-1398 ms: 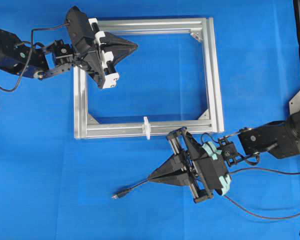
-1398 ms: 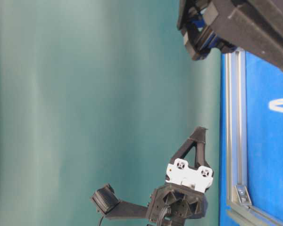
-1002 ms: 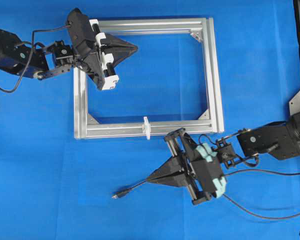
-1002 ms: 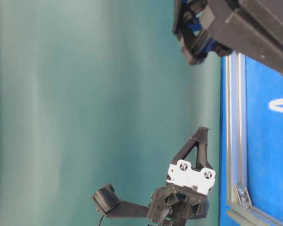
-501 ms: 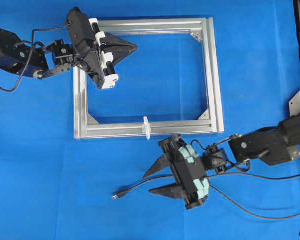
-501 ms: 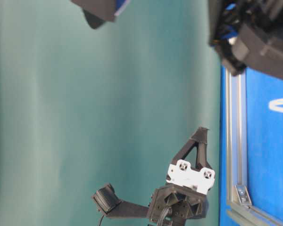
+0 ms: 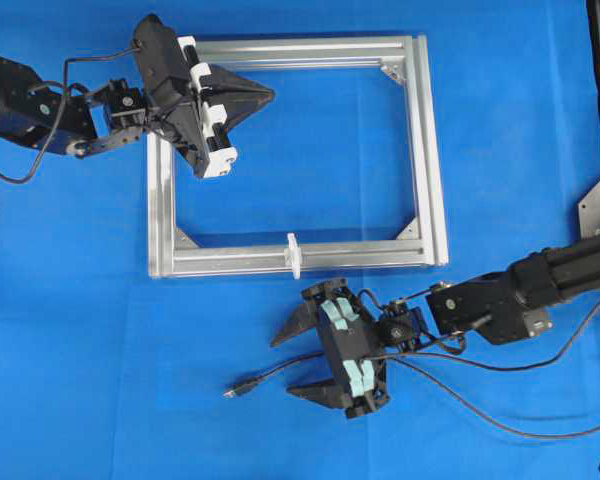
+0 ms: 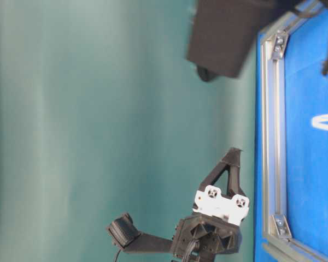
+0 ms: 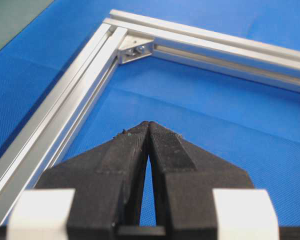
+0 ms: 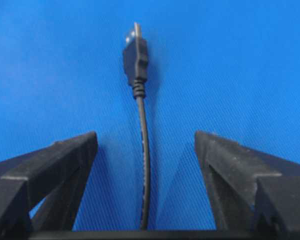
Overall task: Insert the wire through the string loop located in the center.
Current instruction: 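Move the open right gripper down over the black USB cable's plug, then close the right gripper on the cable just behind the USB plug, then lift the cable with the right gripper and carry it toward the frame, then align the USB plug with the white zip-tie loop using the right gripper, then push the USB plug leftward through the zip-tie loop with the right gripper, then move the open left gripper toward the plug emerging from the loop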
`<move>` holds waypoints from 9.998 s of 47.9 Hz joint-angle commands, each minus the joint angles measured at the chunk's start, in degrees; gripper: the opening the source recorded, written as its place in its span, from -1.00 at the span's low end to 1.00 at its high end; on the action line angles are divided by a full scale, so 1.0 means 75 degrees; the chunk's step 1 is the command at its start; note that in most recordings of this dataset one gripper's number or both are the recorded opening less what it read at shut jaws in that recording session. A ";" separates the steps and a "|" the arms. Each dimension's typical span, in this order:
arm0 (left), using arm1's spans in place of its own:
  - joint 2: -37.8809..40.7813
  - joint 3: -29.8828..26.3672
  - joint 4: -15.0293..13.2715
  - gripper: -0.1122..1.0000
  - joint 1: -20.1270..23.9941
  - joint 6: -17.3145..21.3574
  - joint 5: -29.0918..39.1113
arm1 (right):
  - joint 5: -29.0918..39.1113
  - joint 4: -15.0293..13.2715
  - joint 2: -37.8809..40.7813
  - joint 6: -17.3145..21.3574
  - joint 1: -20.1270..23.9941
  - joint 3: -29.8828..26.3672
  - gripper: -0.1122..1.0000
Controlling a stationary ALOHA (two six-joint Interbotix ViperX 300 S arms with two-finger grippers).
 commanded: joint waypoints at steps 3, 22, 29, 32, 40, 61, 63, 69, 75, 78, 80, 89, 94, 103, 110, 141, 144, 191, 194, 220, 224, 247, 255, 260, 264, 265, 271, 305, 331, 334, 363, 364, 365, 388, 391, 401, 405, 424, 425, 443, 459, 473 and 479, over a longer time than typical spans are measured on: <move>-0.0234 -0.0047 0.0023 -0.80 0.0023 0.0000 -0.0035 | -0.0059 0.0059 -0.0094 -0.0023 -0.0012 -0.0094 0.47; -0.0234 -0.0012 0.0023 -0.80 0.0012 0.0000 -0.0035 | -0.0059 0.0023 -0.0117 -0.0059 -0.0012 -0.0047 -0.55; -0.0234 -0.0012 0.0023 -0.80 0.0012 0.0000 -0.0035 | -0.0059 0.0023 -0.0152 -0.0059 -0.0023 -0.0047 -0.84; -0.0234 -0.0012 0.0023 -0.80 0.0012 0.0000 -0.0035 | -0.0059 0.0023 -0.0164 -0.0059 -0.0035 -0.0047 -0.84; -0.0234 0.0000 0.0023 -0.80 0.0012 0.0000 -0.0035 | -0.0023 0.0012 -0.0164 -0.0059 -0.0035 -0.0082 -0.84; -0.0234 0.0000 0.0023 -0.80 0.0012 -0.0012 -0.0035 | 0.1758 0.0000 -0.1910 -0.0129 0.0000 -0.0035 -0.84; -0.0234 0.0000 0.0023 -0.80 0.0023 -0.0012 -0.0035 | 0.1898 0.0000 -0.2016 -0.0141 0.0000 -0.0035 -0.84; -0.0234 0.0000 0.0023 -0.80 0.0012 -0.0023 -0.0035 | 0.2051 0.0000 -0.2098 -0.0141 0.0000 -0.0035 -0.84; -0.0234 0.0000 0.0023 -0.80 0.0023 -0.0012 -0.0023 | 0.2051 0.0000 -0.2098 -0.0129 0.0000 -0.0023 -0.84; -0.0234 -0.0012 0.0023 -0.80 0.0012 -0.0012 -0.0035 | 0.2039 0.0000 -0.2098 -0.0129 0.0000 -0.0035 -0.84; -0.0234 0.0000 0.0023 -0.80 0.0023 -0.0012 -0.0035 | 0.2039 0.0000 -0.2098 -0.0129 0.0000 -0.0023 -0.84; -0.0234 0.0000 0.0035 -0.80 0.0012 -0.0023 -0.0023 | 0.2039 0.0000 -0.2098 -0.0129 0.0000 -0.0023 -0.84; -0.0234 -0.0012 0.0035 -0.80 0.0023 -0.0047 -0.0023 | 0.2039 0.0000 -0.2098 -0.0129 0.0000 -0.0023 -0.84; -0.0234 0.0000 0.0023 -0.80 0.0012 -0.0047 -0.0035 | 0.2039 0.0000 -0.2098 -0.0129 0.0000 -0.0023 -0.84; -0.0234 0.0000 0.0023 -0.80 0.0012 -0.0059 -0.0035 | 0.2027 0.0000 -0.2098 -0.0129 0.0000 -0.0023 -0.84; -0.0234 0.0000 0.0023 -0.80 0.0012 -0.0070 -0.0023 | 0.2016 0.0000 -0.2098 -0.0129 0.0000 -0.0023 -0.84; -0.0234 0.0000 0.0023 -0.80 0.0012 -0.0070 -0.0023 | 0.2004 0.0000 -0.2098 -0.0129 0.0000 -0.0035 -0.84; -0.0234 -0.0035 0.0023 -0.80 -0.0070 -0.0082 -0.0070 | 0.1816 0.0117 -0.3059 -0.0059 0.0023 0.1359 -0.84; -0.0234 -0.0035 0.0023 -0.80 -0.0082 -0.0094 -0.0070 | 0.1816 0.0176 -0.3258 -0.0059 0.0023 0.1617 -0.84; -0.0234 -0.0070 0.0023 -0.80 -0.0117 -0.0094 -0.0082 | 0.1582 0.0352 -0.4090 -0.0070 -0.0141 0.2625 -0.84; -0.0234 -0.0070 0.0023 -0.80 -0.0141 -0.0094 -0.0082 | 0.1594 0.0363 -0.4090 -0.0070 -0.0340 0.2648 -0.84; -0.0234 -0.0082 0.0023 -0.80 -0.0270 -0.0094 -0.0094 | 0.1559 0.0375 -0.4020 -0.0070 -0.1734 0.2801 -0.84; -0.0234 -0.0082 0.0035 -0.80 -0.0293 -0.0094 -0.0094 | 0.1535 0.0387 -0.3914 -0.0070 -0.1840 0.2777 -0.84; -0.0234 -0.0082 0.0023 -0.80 -0.0293 -0.0094 -0.0082 | 0.1418 0.0387 -0.3879 -0.0070 -0.1840 0.2801 -0.84; -0.0223 -0.0082 0.0023 -0.80 -0.0293 -0.0094 -0.0094 | 0.1359 0.0387 -0.3867 -0.0070 -0.1840 0.2813 -0.84; -0.0234 -0.0094 0.0023 -0.80 -0.0293 -0.0094 -0.0094 | 0.1348 0.0387 -0.3867 -0.0070 -0.1840 0.2813 -0.84; -0.0223 -0.0094 0.0023 -0.80 -0.0293 -0.0094 -0.0094 | 0.1336 0.0387 -0.3844 -0.0070 -0.1840 0.2813 -0.84; -0.0211 -0.0129 0.0023 -0.80 -0.0293 -0.0094 -0.0082 | 0.1336 0.0387 -0.3844 -0.0070 -0.1852 0.2813 -0.84; -0.0211 -0.0117 0.0023 -0.80 -0.0293 -0.0094 -0.0094 | 0.1336 0.0387 -0.3832 -0.0070 -0.1840 0.2801 -0.84; -0.0223 -0.0129 0.0023 -0.80 -0.0293 -0.0094 -0.0094 | 0.1336 0.0387 -0.3832 -0.0070 -0.1852 0.2801 -0.84; -0.0211 -0.0141 0.0023 -0.80 -0.0293 -0.0094 -0.0094 | 0.1336 0.0387 -0.3797 -0.0070 -0.1852 0.2754 -0.84; -0.0211 -0.0141 0.0023 -0.80 -0.0293 -0.0094 -0.0094 | 0.1336 0.0387 -0.3785 -0.0070 -0.1840 0.2742 -0.84; -0.0211 -0.0141 0.0023 -0.80 -0.0293 -0.0094 -0.0094 | 0.1324 0.0387 -0.3773 -0.0070 -0.1840 0.2730 -0.84; -0.0199 -0.0188 0.0023 -0.80 -0.0316 -0.0094 -0.0082 | 0.1207 0.0363 -0.3035 -0.0105 -0.1840 0.1992 -0.84; -0.0199 -0.0188 0.0023 -0.80 -0.0316 -0.0094 -0.0094 | 0.1137 0.0352 -0.2906 -0.0105 -0.1840 0.1863 -0.84; -0.0199 -0.0176 0.0023 -0.80 -0.0375 -0.0105 -0.0082 | 0.0879 0.0352 -0.2566 -0.0129 -0.1828 0.1500 -0.84; -0.0199 -0.0176 0.0023 -0.80 -0.0375 -0.0094 -0.0094 | 0.0855 0.0352 -0.2414 -0.0129 -0.1828 0.1348 -0.84; -0.0211 -0.0152 0.0023 -0.80 -0.0387 -0.0094 -0.0094 | 0.0855 0.0352 -0.2168 -0.0129 -0.1828 0.1113 -0.84; -0.0211 -0.0152 0.0023 -0.80 -0.0387 -0.0094 -0.0094 | 0.0855 0.0352 -0.2168 -0.0129 -0.1828 0.1113 -0.84; -0.0234 -0.0117 0.0023 -0.80 -0.0445 -0.0129 -0.0082 | 0.0867 0.0352 -0.2168 -0.0129 -0.1816 0.1113 -0.84; -0.0434 0.0199 0.0023 -0.80 -0.1488 -0.0199 -0.0082 | 0.0855 0.0352 -0.2168 -0.0129 -0.1816 0.1113 -0.84; -0.0691 0.0422 0.0000 -0.80 -0.2520 -0.0445 -0.0059 | 0.0855 0.0352 -0.2168 -0.0129 -0.1816 0.1113 -0.84; -0.0703 0.0445 0.0000 -0.80 -0.2754 -0.0820 -0.0023 | 0.0855 0.0352 -0.2168 -0.0129 -0.1805 0.1113 -0.84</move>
